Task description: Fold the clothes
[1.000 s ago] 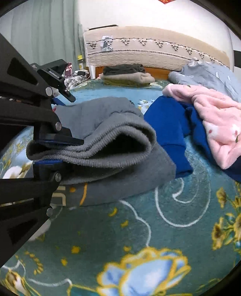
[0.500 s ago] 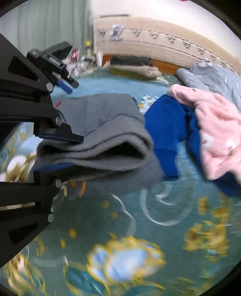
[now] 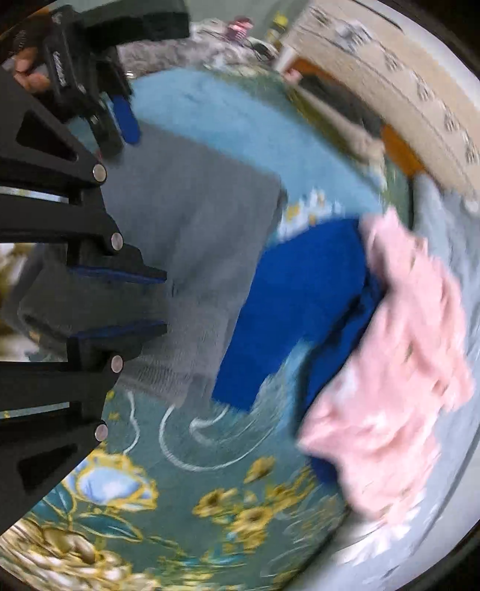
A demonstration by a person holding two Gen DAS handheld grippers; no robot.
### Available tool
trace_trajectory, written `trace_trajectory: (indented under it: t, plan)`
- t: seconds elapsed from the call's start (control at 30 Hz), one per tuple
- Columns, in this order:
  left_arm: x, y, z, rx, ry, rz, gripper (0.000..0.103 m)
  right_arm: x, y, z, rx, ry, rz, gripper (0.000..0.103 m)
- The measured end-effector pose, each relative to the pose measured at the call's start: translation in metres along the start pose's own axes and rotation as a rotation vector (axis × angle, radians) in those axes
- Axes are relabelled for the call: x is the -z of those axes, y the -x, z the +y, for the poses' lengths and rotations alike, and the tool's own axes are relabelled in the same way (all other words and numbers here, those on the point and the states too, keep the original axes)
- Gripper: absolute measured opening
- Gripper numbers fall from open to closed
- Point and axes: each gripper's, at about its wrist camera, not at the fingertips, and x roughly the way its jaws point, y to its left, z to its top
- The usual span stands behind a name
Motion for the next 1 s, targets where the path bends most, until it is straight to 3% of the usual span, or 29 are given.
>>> trace_trajectory:
  t: [0.17, 0.4, 0.57, 0.7, 0.8, 0.87, 1.0]
  plan:
    - [-0.002, -0.010, 0.020, 0.010, 0.100, 0.040, 0.059, 0.008, -0.012, -0.017, 0.004, -0.076, 0.054, 0.024]
    - [-0.002, -0.021, 0.019, -0.012, 0.102, 0.060, 0.060, 0.015, -0.019, -0.023, -0.033, -0.139, 0.061, 0.025]
    - [0.000, -0.021, 0.021, 0.000, 0.113, 0.054, 0.060, 0.015, 0.009, -0.007, 0.020, -0.117, 0.033, 0.025]
    - [0.001, -0.020, 0.019, -0.010, 0.103, 0.055, 0.060, 0.030, 0.031, 0.020, -0.065, -0.042, 0.019, 0.027]
    - [0.002, -0.020, 0.020, -0.001, 0.110, 0.053, 0.060, 0.047, 0.022, 0.029, -0.062, 0.009, 0.068, 0.027]
    - [-0.004, -0.023, 0.016, 0.006, 0.115, 0.053, 0.060, 0.058, 0.010, 0.021, -0.026, -0.014, 0.100, 0.025]
    - [-0.002, -0.020, 0.019, 0.009, 0.119, 0.056, 0.060, 0.064, 0.001, 0.008, -0.047, -0.065, 0.110, 0.026]
